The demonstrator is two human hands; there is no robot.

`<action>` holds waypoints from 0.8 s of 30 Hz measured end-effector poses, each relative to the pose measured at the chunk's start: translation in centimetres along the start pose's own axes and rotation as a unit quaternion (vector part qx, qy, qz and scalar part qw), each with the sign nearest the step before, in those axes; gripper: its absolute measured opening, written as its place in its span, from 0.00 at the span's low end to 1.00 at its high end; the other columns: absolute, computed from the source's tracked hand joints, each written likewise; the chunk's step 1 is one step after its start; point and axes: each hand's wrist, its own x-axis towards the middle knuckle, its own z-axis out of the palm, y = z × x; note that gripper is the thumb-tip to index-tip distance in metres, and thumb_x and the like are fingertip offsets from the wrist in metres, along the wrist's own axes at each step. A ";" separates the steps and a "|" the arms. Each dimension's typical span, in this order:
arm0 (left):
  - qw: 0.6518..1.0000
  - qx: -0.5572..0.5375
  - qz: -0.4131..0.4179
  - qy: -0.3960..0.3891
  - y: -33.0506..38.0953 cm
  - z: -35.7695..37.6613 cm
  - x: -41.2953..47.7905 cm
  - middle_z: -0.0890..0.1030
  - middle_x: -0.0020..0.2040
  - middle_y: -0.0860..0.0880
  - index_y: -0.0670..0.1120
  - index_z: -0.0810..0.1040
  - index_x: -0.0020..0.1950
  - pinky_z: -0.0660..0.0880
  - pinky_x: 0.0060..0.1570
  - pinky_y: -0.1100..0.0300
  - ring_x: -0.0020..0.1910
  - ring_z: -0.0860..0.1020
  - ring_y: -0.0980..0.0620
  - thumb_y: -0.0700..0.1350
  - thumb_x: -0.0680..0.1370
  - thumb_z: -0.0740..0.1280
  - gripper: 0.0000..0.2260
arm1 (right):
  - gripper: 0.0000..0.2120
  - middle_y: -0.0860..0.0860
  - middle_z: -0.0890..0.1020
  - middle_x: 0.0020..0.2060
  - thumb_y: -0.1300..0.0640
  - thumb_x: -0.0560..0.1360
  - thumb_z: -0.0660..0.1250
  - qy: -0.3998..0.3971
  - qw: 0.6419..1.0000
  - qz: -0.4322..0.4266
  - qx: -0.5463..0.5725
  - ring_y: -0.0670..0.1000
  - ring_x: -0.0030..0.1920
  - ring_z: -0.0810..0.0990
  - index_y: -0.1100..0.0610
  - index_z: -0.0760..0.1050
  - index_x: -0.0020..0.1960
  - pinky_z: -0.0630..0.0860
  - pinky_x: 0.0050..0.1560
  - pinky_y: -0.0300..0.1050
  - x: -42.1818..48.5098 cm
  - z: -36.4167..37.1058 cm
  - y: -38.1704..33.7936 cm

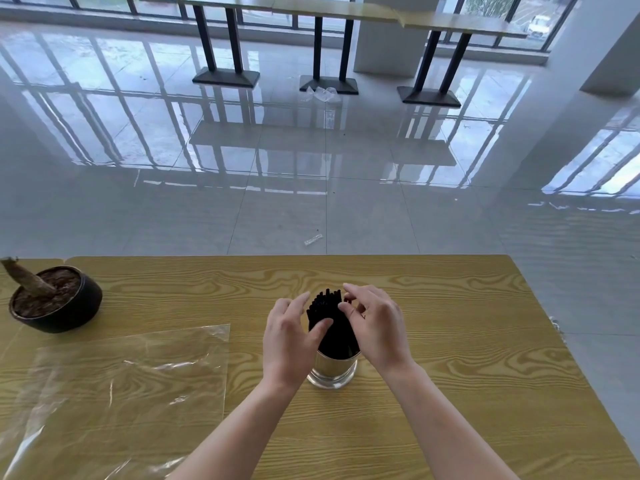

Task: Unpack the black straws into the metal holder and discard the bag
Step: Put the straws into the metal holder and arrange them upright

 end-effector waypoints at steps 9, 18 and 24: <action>0.998 0.000 0.013 -0.066 1.0 -0.1 1.6 0.74 0.38 0.55 0.55 0.83 0.49 0.65 0.36 0.68 0.37 0.74 0.60 0.48 0.74 0.73 0.05 | 0.26 0.52 0.82 0.62 0.62 0.74 0.74 -0.120 0.993 0.002 -0.015 0.52 0.64 0.79 0.57 0.75 0.71 0.71 0.63 0.39 1.8 -0.7 -0.4; 0.996 -0.032 0.050 -0.068 0.2 -0.2 0.1 0.78 0.46 0.58 0.59 0.80 0.59 0.70 0.46 0.71 0.47 0.76 0.64 0.51 0.70 0.76 0.19 | 0.24 0.48 0.85 0.54 0.61 0.71 0.75 -0.142 0.990 0.002 0.019 0.47 0.56 0.81 0.52 0.79 0.66 0.73 0.56 0.36 0.4 -1.6 0.5; 0.998 -0.031 0.016 -0.048 1.0 -0.4 0.6 0.74 0.47 0.58 0.55 0.78 0.65 0.70 0.47 0.69 0.46 0.75 0.61 0.49 0.70 0.78 0.24 | 0.27 0.50 0.81 0.58 0.60 0.73 0.75 -0.102 0.995 0.002 -0.010 0.50 0.58 0.80 0.55 0.74 0.71 0.73 0.58 0.37 0.3 -1.1 0.1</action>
